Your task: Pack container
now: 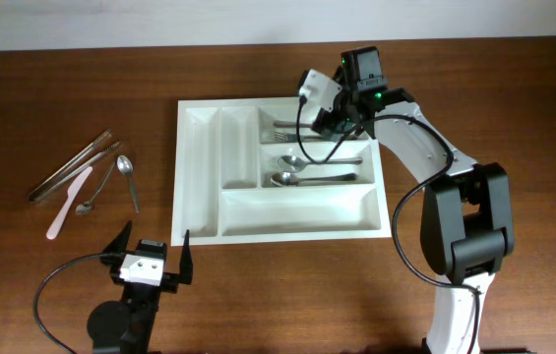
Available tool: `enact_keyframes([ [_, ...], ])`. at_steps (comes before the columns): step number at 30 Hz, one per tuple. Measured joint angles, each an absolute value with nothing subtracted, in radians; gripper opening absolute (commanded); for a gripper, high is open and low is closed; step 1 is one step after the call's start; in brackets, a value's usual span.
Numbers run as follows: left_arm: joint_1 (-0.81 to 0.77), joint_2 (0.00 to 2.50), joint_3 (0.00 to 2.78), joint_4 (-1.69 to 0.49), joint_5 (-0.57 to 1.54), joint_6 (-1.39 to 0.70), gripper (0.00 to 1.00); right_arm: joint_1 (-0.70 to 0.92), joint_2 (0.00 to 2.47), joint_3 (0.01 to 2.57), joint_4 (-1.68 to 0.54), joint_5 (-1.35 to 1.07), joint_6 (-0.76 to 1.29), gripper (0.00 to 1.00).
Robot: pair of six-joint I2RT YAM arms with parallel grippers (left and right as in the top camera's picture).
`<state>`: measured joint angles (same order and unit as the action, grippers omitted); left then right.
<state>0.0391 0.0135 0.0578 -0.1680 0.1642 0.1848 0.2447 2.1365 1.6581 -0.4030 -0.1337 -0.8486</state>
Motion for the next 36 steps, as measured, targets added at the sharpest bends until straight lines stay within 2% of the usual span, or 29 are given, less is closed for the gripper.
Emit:
enact_keyframes([
  [8,0.039,0.014,0.058,-0.168,0.164,0.185,0.99,0.194,2.024,1.694,-0.458,0.265,-0.373,0.99],
  [11,0.039,0.014,0.058,-0.168,0.164,0.185,0.99,0.126,1.963,1.710,-0.529,0.412,-0.171,0.99],
  [14,0.039,0.014,0.058,-0.168,0.164,0.185,0.99,0.052,1.938,1.721,-0.599,0.480,-0.055,0.99],
  [20,0.039,0.014,0.058,-0.168,0.164,0.185,0.99,-0.040,1.939,1.720,-0.691,0.485,0.037,0.99],
  [32,0.040,0.014,0.058,-0.159,0.198,0.177,0.99,-0.059,1.939,1.720,-0.696,0.451,0.070,0.99],
  [36,0.040,0.014,0.054,-0.019,0.244,0.138,0.99,-0.059,1.939,1.720,-0.696,0.450,0.073,0.99],
])
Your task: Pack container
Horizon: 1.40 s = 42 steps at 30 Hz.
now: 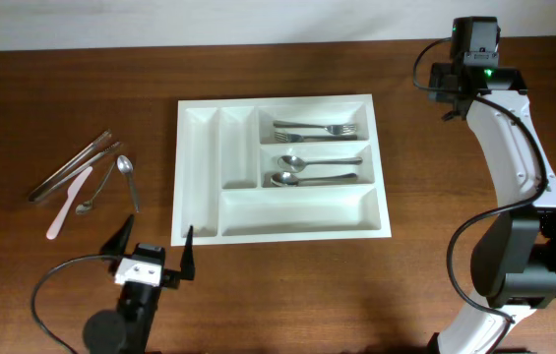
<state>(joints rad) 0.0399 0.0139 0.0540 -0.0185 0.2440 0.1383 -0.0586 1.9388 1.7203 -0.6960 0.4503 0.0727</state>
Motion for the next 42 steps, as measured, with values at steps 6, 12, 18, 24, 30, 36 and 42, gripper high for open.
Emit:
enact_keyframes([
  [6,0.040,0.046,0.114,-0.056,0.205,0.020,0.99,-0.059,1.939,1.720,-0.696,0.450,0.075,0.99],
  [12,0.041,0.350,0.410,-0.228,0.058,-0.020,0.99,-0.059,1.939,1.720,-0.697,0.445,0.075,0.99],
  [18,0.041,0.783,0.854,-0.582,0.018,-0.026,0.99,-0.059,1.939,1.720,-0.698,0.443,0.076,0.99],
  [24,0.041,1.070,1.114,-0.850,0.097,-0.028,0.99,-0.059,1.939,1.720,-0.697,0.443,0.075,0.99],
  [30,0.041,1.178,1.145,-0.852,0.234,-0.028,0.99,-0.059,1.939,1.720,-0.697,0.443,0.076,0.99],
  [36,0.041,1.285,1.147,-0.786,0.180,-0.040,0.97,-0.059,1.939,1.720,-0.697,0.443,0.075,0.99],
  [42,0.041,1.419,1.147,-0.664,-0.022,-0.220,0.99,-0.059,1.939,1.720,-0.697,0.443,0.075,0.99],
])
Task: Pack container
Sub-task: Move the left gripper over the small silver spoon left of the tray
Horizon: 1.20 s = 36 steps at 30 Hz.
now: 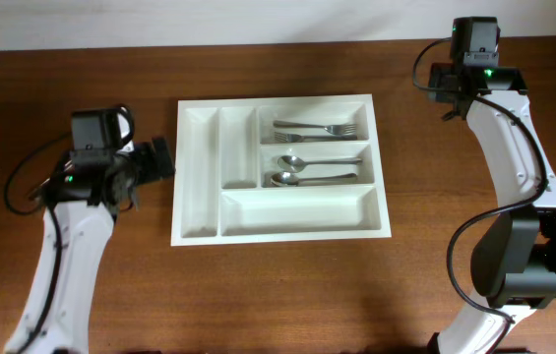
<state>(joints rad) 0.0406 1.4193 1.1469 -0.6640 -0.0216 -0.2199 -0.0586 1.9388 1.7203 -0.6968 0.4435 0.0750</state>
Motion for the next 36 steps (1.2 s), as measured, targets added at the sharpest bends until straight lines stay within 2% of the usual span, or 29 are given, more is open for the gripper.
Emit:
enact_keyframes([
  [12,0.041,1.666,1.148,-0.509,-0.185,-0.341,1.00,-0.059,1.939,1.720,-0.696,0.443,0.075,0.99],
  [26,0.043,1.856,1.148,-0.335,-0.302,-0.383,1.00,-0.059,1.939,1.720,-0.697,0.443,0.076,0.99],
  [34,0.043,1.904,1.148,-0.271,-0.388,-0.414,0.89,-0.059,1.939,1.720,-0.697,0.443,0.075,0.99],
  [35,0.043,1.908,1.148,-0.267,-0.398,-0.418,0.84,-0.059,1.939,1.720,-0.697,0.443,0.075,0.99],
  [36,0.043,1.912,1.148,-0.265,-0.406,-0.422,0.83,-0.059,1.939,1.720,-0.697,0.443,0.075,0.99],
])
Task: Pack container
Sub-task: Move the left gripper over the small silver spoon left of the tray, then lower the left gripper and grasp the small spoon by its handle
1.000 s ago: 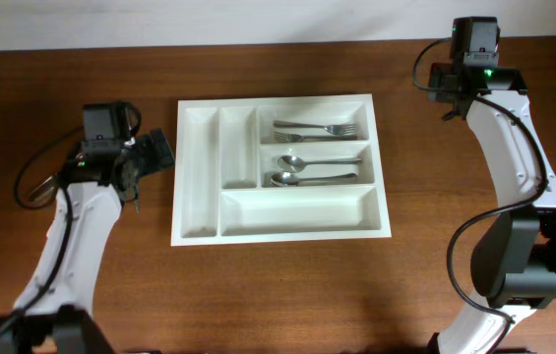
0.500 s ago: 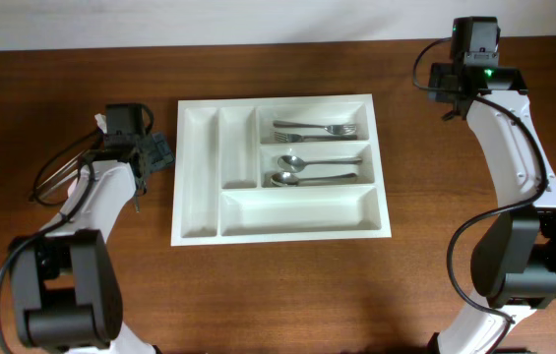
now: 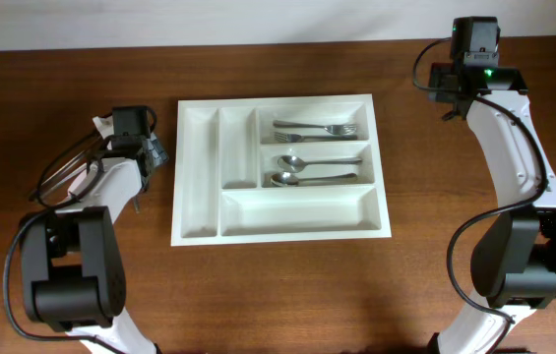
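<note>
A white cutlery tray point(image 3: 199, 172) lies at mid-table. Two forks point(image 3: 313, 129) fill its top right slot, and one spoon point(image 3: 320, 159) lies above another spoon point(image 3: 312, 178) in the slots below. My left gripper point(image 3: 150, 152) hangs low just left of the tray, over the loose cutlery. Its jaws are hidden under the wrist. Only the end of the metal tongs point(image 3: 46, 185) and a spoon handle point(image 3: 137, 202) show from that pile. My right gripper point(image 3: 474, 44) is held up at the far right edge, its fingers hidden.
The tray's two narrow left slots and its wide front slot point(image 3: 297, 208) hold nothing. A black cable point(image 3: 66, 167) loops off the left arm over the loose cutlery. The right arm's links run down the table's right side.
The left arm has swung toward the back. Its wrist went from beside the tray's left edge to lower over the loose cutlery. The right arm and the tray's contents have not changed.
At first my right gripper was over the fork slot and the left arm was parked at the front, with tongs, spoons and a pink utensil loose on the left. The right arm then stood at the far right. The left arm later reached the tray's left side, and now covers the loose cutlery.
</note>
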Available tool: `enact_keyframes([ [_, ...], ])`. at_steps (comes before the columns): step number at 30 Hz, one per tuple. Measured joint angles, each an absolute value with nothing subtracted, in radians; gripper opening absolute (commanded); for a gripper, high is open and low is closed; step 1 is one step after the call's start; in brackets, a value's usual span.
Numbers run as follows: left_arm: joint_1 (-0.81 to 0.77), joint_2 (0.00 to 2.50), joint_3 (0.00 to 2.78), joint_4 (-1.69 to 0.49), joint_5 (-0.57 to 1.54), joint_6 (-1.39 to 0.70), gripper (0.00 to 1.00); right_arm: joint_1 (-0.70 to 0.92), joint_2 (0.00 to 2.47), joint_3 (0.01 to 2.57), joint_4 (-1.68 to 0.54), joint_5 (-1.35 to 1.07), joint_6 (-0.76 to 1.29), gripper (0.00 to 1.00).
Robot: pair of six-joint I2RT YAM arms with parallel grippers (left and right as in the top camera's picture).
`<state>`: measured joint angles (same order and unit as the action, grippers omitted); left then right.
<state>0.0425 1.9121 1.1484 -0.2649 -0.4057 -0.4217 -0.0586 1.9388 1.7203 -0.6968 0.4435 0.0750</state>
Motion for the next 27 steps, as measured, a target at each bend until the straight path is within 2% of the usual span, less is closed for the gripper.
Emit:
enact_keyframes([
  [13,0.043,2.011,1.158,-0.218,-0.475,-0.474,0.80,-0.059,1.939,1.720,-0.697,0.443,0.075,0.99],
  [20,0.043,2.022,1.158,-0.188,-0.484,-0.484,0.61,-0.059,1.939,1.720,-0.697,0.443,0.075,0.99],
  [27,0.043,2.025,1.158,-0.186,-0.484,-0.484,0.48,-0.059,1.939,1.720,-0.697,0.443,0.075,0.99],
])
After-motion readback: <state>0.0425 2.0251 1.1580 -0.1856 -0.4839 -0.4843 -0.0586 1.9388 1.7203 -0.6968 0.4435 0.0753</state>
